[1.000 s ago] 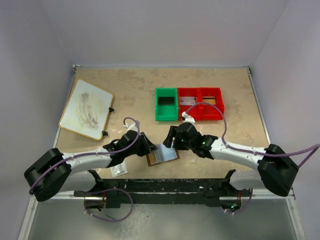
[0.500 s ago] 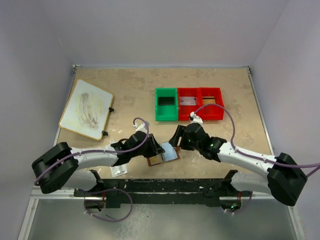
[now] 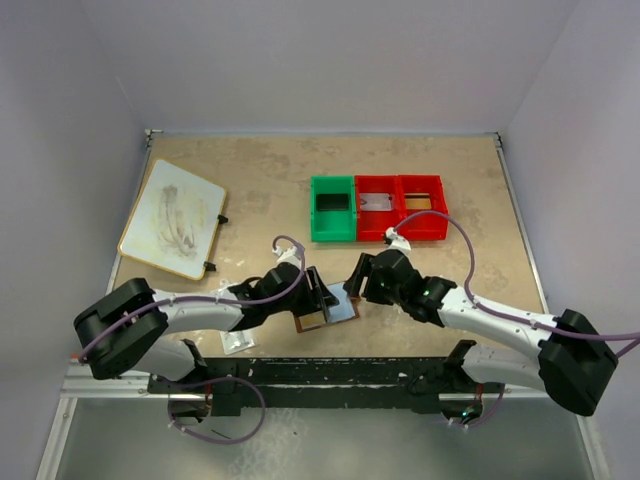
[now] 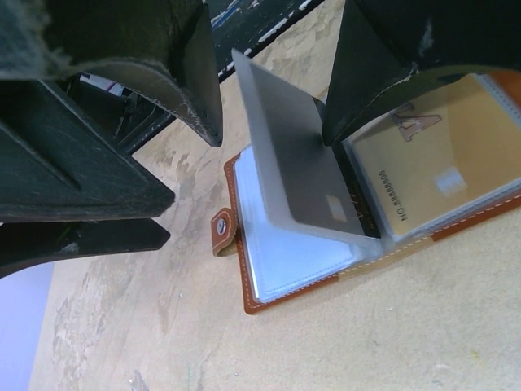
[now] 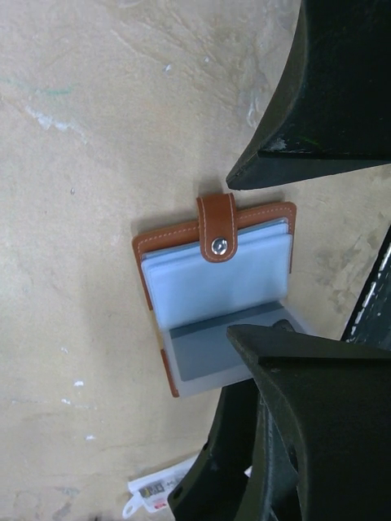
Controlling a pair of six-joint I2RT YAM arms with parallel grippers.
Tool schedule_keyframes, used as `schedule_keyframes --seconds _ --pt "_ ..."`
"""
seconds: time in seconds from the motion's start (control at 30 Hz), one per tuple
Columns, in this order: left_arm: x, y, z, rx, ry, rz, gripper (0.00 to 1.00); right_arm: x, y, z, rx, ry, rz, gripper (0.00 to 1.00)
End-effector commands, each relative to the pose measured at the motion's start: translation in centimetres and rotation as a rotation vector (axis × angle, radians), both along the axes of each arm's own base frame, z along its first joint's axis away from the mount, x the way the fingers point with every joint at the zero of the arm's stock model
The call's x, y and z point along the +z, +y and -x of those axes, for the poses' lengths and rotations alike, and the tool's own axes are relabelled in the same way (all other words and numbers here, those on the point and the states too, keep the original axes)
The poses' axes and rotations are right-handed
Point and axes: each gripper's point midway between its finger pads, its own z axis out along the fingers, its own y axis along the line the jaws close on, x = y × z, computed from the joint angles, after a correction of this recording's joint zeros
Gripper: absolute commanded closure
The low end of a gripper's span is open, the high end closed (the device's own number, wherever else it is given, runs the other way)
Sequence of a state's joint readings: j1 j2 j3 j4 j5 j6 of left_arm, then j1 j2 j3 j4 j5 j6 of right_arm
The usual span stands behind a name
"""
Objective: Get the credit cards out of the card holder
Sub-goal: Adjust the card holder at the center of the board.
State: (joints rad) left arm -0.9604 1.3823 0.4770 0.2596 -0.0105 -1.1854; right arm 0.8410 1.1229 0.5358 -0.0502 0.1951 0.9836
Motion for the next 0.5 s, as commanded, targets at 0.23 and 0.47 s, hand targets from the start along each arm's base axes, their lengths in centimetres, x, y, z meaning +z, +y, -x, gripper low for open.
schedule_keyframes --seconds 0.23,0.47 --pt "2.5 -3.7 -0.8 -0.052 -0.056 0.088 0.46 -0.3 -2.2 0.6 -0.108 0.013 -0.010 0.29" --pt "3.2 -2.5 -1.4 -0.026 -0.100 0.012 0.45 0.1 -1.7 1.1 -0.083 0.001 -0.074 0.28"
